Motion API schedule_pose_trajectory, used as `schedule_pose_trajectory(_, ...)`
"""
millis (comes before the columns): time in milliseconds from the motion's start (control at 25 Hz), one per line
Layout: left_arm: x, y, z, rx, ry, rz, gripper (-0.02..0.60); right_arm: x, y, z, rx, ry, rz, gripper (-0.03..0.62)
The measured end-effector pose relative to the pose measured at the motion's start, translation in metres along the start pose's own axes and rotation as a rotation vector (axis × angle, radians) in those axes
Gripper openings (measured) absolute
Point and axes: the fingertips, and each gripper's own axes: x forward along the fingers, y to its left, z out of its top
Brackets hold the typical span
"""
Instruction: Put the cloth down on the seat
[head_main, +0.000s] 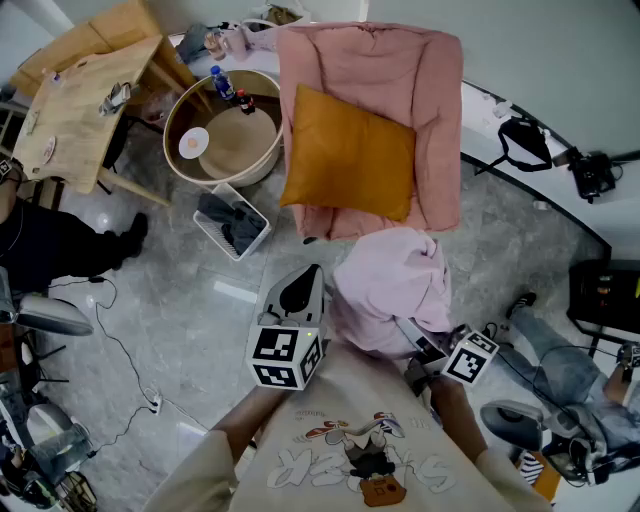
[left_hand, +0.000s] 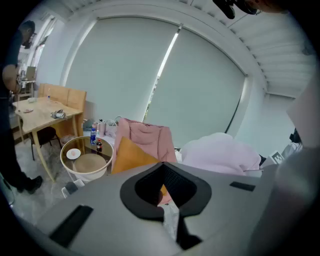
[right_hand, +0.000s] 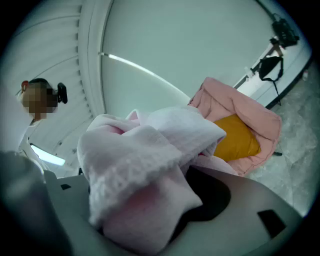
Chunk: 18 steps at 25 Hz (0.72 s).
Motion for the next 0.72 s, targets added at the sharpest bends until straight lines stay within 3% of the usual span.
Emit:
schedule_pose_trajectory(280, -0.074, -0.087, -0.062, 0.012, 0.066, -0.046, 0.003, -0.111, 0.047, -0.045, 0.119, -0.154, 0.063, 0.357)
schedule_pose_trajectory(360, -0.104, -0.093, -0.081, 0.037, 0.075, -0.029, 0.003, -0.129, 0.061, -0.065, 0.162, -0.187, 0.087, 0.357)
schedule_pose_trajectory(520, -0.16, -0.087, -0.111, 0.003, 0.11, 0.011, 0.003, -0.15, 0.091, -0.112, 0.233, -0.212, 0.109, 0.357)
schedule_pose_trajectory(720, -0.175, -0.093, -0.122, -0.018, 0.149, -0.051, 0.003, -0.155, 0.115, -0.135, 0.196, -0.235, 0.078, 0.357)
